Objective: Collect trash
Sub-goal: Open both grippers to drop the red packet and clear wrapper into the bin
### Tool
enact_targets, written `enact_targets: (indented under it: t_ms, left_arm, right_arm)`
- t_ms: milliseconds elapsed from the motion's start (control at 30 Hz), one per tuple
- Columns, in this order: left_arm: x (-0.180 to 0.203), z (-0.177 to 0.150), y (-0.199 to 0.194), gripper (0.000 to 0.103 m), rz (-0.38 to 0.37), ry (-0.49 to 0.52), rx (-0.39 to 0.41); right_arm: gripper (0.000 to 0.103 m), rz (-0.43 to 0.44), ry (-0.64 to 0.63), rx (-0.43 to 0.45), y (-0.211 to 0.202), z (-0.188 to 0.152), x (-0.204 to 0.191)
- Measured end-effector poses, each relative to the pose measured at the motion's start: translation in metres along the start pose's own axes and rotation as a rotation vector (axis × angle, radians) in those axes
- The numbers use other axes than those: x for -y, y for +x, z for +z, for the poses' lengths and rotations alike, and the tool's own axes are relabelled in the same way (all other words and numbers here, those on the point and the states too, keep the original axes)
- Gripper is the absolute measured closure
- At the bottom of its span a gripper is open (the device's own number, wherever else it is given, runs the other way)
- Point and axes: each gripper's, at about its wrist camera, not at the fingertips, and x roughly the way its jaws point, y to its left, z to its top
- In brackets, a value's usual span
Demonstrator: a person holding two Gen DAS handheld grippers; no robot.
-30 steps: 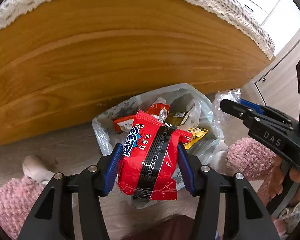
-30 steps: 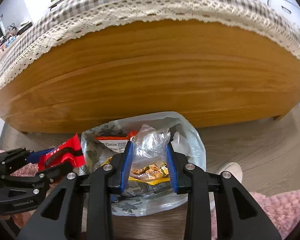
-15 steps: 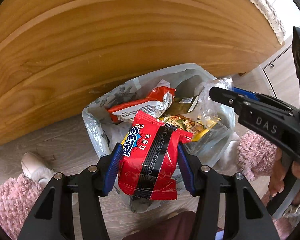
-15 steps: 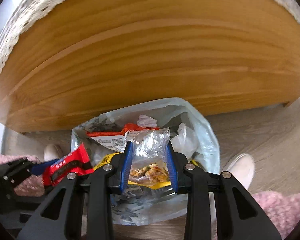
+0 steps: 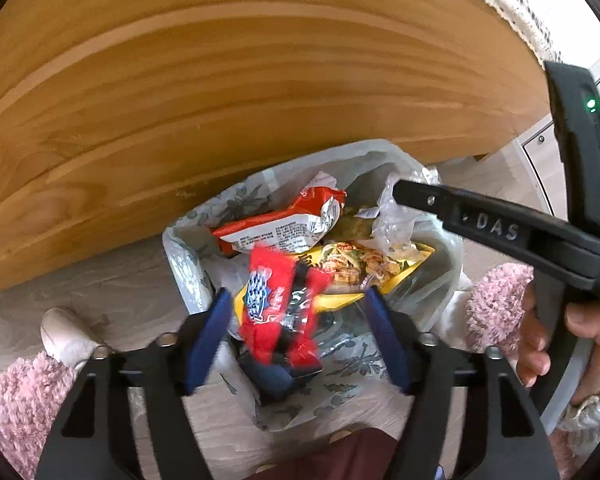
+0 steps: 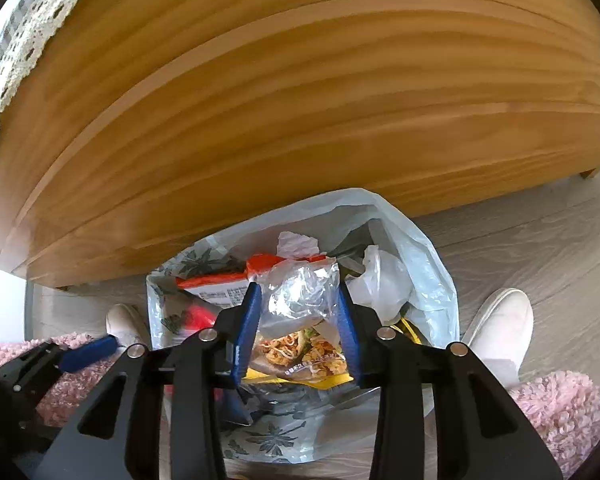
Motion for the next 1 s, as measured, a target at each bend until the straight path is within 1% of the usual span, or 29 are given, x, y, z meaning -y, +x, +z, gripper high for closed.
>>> enact_targets:
  t_ms: [33, 100, 133, 167, 200, 233, 267, 300, 367, 433, 467, 533, 567, 1000]
  left_arm:
    - [-0.0006, -0.0002, -0.0017, 0.026, 0.01, -0.003, 0.005]
    - [-0.0025, -0.0002, -0.0041, 0.022, 0.02, -0.014, 0.005]
    - [-0.0039, -0.0005, -0.0051, 0.018, 0.029, -0.024, 0.005]
    - [-0.0046, -0.0003, -0.0062, 0.014, 0.034, -0.031, 0.005]
    - [-0.006, -0.0001, -0.007, 0.013, 0.038, -0.039, 0.008]
    - [-0.0067, -0.0008, -0.0086, 0.01, 0.045, -0.044, 0.013]
    - [-0.0067, -0.0015, -0.009, 0.008, 0.053, -0.045, 0.015]
    - [-0.0056, -0.0022, -0.0093, 0.008, 0.061, -0.044, 0.018]
    - [-0.0042, -0.0037, -0.0095, 0.008, 0.076, -0.043, 0.017]
    - [-0.0046, -0.0036, -0.0085, 0.008, 0.074, -0.045, 0.006]
    - [-0.0051, -0.0034, -0.0082, 0.008, 0.072, -0.046, 0.001]
    - [-0.0063, -0.002, -0.0082, 0.008, 0.072, -0.047, -0.003]
    - [-0.0062, -0.0023, -0.0083, 0.008, 0.074, -0.046, -0.003]
    - [-0.0056, -0.0078, -0.0065, 0.008, 0.089, -0.058, 0.0]
  right_arm:
    - [0.065, -0.012, -0.003, -0.001, 0.0003, -0.0006, 0.0004]
    - [0.063, -0.023, -0.004, -0.001, 0.0003, 0.0001, 0.0004]
    - [0.062, -0.026, -0.002, -0.001, 0.0004, 0.0005, 0.001]
    - [0.056, -0.029, 0.003, -0.002, 0.0003, 0.0005, 0.002]
    - [0.051, -0.029, 0.004, -0.003, 0.0, 0.0007, 0.0019]
    - [0.049, -0.029, 0.005, -0.005, -0.0002, 0.0005, 0.0022]
    - [0.041, -0.029, 0.003, -0.01, 0.0001, 0.0003, 0.0018]
    - [0.033, -0.028, 0.001, -0.013, 0.0004, -0.0005, 0.002]
    - [0.026, -0.026, -0.008, -0.024, 0.0015, -0.0027, -0.0003]
    - [0.02, -0.038, -0.021, -0.033, 0.0018, -0.0032, -0.0009]
    - [0.017, -0.043, -0.025, -0.032, 0.0016, -0.0021, -0.0007]
    - [0.013, -0.057, -0.034, -0.022, -0.0007, -0.002, -0.0011]
    - [0.009, -0.061, -0.034, -0.022, -0.0004, -0.0012, -0.0011]
    - [0.008, -0.061, -0.037, -0.014, -0.0041, -0.0038, -0.0004]
